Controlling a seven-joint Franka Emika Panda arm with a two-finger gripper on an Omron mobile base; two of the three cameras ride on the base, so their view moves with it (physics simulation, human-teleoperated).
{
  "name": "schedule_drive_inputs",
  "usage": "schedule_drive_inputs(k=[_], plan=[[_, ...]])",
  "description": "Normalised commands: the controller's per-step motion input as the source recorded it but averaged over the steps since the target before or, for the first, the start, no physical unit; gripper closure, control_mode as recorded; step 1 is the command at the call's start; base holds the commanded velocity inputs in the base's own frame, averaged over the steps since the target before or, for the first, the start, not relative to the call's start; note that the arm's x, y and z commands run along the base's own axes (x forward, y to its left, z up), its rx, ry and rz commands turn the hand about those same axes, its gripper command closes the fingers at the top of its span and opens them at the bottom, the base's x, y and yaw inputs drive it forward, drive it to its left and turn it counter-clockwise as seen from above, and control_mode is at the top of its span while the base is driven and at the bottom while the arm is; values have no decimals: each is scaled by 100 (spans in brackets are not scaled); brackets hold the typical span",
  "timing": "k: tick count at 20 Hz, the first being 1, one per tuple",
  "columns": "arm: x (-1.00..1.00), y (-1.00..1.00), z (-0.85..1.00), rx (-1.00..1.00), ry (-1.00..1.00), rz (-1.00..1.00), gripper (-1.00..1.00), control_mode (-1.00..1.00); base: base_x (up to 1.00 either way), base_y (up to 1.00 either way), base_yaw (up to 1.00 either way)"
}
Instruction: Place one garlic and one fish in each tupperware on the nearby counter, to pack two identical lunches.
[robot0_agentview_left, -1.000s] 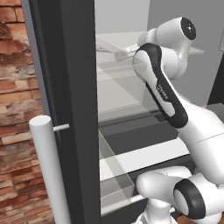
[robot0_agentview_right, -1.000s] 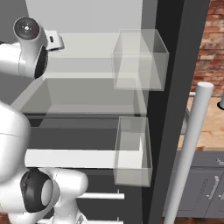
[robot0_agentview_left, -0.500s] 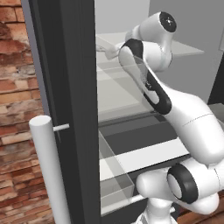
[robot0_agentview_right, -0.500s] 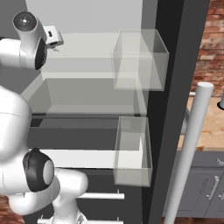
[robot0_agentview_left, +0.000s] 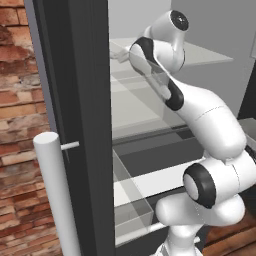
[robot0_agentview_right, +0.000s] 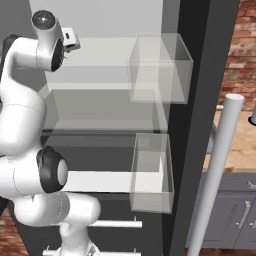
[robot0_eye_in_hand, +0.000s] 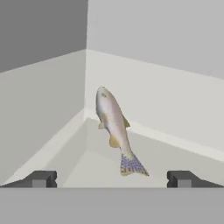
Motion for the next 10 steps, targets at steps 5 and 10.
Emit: schedule_drive_inputs(k=[5,10], plan=[[55,17,-9,0,0,0,-100,-100,0,0,0],[51,23,-3,0,0,0,-100,-100,0,0,0]])
